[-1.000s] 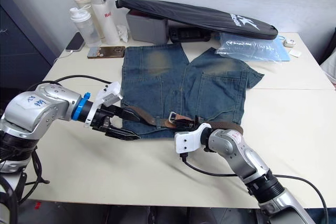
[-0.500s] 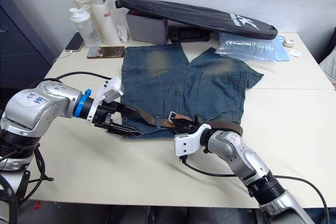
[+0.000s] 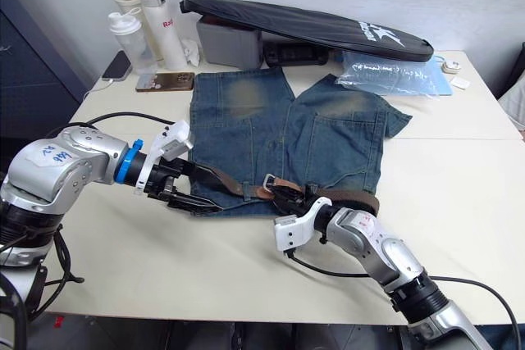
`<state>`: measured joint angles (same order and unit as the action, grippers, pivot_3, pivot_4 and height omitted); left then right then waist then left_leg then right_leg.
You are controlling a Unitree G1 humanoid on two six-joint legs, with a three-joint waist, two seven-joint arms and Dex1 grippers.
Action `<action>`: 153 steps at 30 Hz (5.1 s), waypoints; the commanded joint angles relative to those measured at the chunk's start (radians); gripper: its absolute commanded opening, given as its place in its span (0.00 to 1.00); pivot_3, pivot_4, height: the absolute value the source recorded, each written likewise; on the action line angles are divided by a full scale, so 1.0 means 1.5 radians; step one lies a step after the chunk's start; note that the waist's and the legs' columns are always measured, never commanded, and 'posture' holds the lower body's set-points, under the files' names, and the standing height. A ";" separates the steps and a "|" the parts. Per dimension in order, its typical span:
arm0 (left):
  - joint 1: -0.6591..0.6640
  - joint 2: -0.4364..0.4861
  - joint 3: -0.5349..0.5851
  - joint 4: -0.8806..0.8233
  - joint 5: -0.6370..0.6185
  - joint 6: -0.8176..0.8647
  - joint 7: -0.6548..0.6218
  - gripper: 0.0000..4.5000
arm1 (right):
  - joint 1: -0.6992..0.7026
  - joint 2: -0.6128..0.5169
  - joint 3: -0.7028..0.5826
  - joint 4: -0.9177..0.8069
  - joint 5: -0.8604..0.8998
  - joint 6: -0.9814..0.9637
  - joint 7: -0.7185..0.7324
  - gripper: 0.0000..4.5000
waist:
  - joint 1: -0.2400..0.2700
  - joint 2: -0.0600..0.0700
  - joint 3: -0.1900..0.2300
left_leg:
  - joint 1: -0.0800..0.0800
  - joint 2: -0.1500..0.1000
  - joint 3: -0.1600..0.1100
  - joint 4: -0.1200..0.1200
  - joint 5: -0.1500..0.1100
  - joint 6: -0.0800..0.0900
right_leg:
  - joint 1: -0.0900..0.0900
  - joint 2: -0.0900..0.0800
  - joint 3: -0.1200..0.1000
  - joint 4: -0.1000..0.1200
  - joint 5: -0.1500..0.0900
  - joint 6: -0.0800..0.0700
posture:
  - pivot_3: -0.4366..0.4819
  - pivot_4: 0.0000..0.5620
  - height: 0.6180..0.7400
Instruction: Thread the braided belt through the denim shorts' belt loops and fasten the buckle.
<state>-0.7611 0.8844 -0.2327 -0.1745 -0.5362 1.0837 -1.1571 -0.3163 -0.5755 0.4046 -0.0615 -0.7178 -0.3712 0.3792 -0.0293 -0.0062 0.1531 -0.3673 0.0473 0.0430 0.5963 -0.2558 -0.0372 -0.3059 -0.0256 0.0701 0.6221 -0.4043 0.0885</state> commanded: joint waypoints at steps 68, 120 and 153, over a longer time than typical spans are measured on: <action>0.124 -0.086 -0.035 0.015 0.111 -0.074 0.180 0.01 | 0.019 -0.013 -0.060 -0.137 0.054 0.061 0.096 0.00 | 0.000 0.000 -0.001 | 0.000 0.000 0.000 0.001 0.000 0.000 | 0.000 0.000 0.000 0.001 0.000 0.000 | 0.48 0.27 1.00; 0.205 -0.059 -0.123 0.050 0.332 -0.231 0.166 0.01 | -0.244 -0.303 -0.202 0.046 0.206 -0.185 0.195 0.00 | -0.006 0.002 -0.005 | 0.019 0.002 0.012 -0.003 -0.006 0.010 | 0.013 0.000 0.015 -0.003 -0.001 -0.001 | 0.48 0.27 1.00; -0.004 -0.317 0.082 0.000 0.072 -0.098 0.327 1.00 | -0.188 -0.165 -0.186 -0.123 0.221 0.057 0.262 0.00 | -0.017 -0.001 0.001 | 0.011 0.002 0.011 0.001 -0.006 0.005 | 0.010 0.001 0.014 -0.009 0.002 0.006 | 0.48 0.27 1.00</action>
<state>-0.7705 0.4066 -0.1079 -0.1496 -0.4585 0.9849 -0.6940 -0.5960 -0.8217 0.1551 -0.2023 -0.4018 -0.3027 0.7757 -0.0549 -0.0077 0.1546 -0.3507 0.0501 0.0605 0.5975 -0.2645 -0.0305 -0.2912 -0.0245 0.0909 0.6086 -0.4014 0.0969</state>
